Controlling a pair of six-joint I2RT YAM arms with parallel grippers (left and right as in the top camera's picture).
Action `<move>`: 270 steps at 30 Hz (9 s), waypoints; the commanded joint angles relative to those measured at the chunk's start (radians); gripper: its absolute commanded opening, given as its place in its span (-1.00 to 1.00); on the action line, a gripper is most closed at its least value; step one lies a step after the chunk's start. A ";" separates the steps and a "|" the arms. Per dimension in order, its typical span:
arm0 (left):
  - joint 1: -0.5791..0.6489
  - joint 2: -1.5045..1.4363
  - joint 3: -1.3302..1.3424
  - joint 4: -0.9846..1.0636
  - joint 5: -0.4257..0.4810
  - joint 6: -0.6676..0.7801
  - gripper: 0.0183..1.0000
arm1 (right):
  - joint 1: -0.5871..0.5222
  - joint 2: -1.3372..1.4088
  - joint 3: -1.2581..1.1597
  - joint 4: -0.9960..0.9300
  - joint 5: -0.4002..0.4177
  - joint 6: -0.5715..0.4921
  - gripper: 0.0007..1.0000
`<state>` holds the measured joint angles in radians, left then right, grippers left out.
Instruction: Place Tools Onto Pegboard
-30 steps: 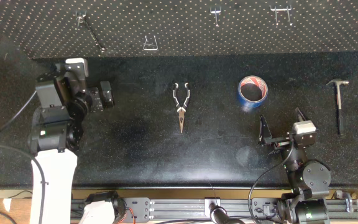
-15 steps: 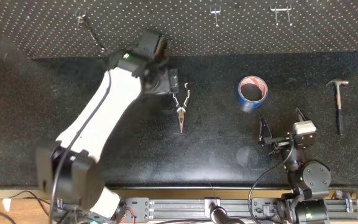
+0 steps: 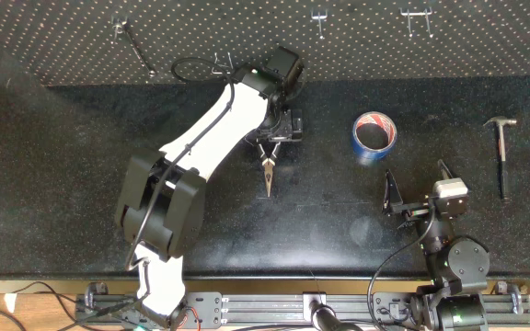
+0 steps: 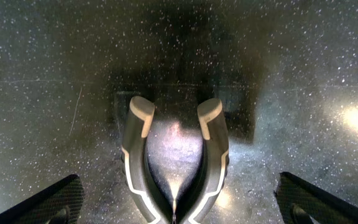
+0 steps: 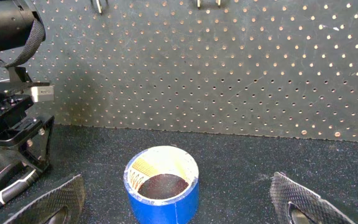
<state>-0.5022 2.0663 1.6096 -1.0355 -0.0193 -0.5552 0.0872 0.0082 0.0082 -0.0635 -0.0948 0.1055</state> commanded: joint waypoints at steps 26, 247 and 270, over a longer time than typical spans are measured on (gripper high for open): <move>0.021 0.085 0.016 0.058 -0.028 -0.005 0.99 | 0.007 -0.007 -0.004 -0.003 0.005 0.014 0.95; 0.396 -2.063 -1.604 0.956 0.057 0.482 0.99 | 0.407 1.501 1.051 0.217 0.206 -0.014 -0.01; 0.396 -2.063 -1.604 0.956 0.057 0.482 0.99 | -0.729 1.558 1.035 -0.899 0.104 -0.544 0.95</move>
<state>-0.1020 0.0109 0.0071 -0.0738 0.0273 -0.0826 -0.6048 1.5211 1.0515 -0.9836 0.0399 -0.3061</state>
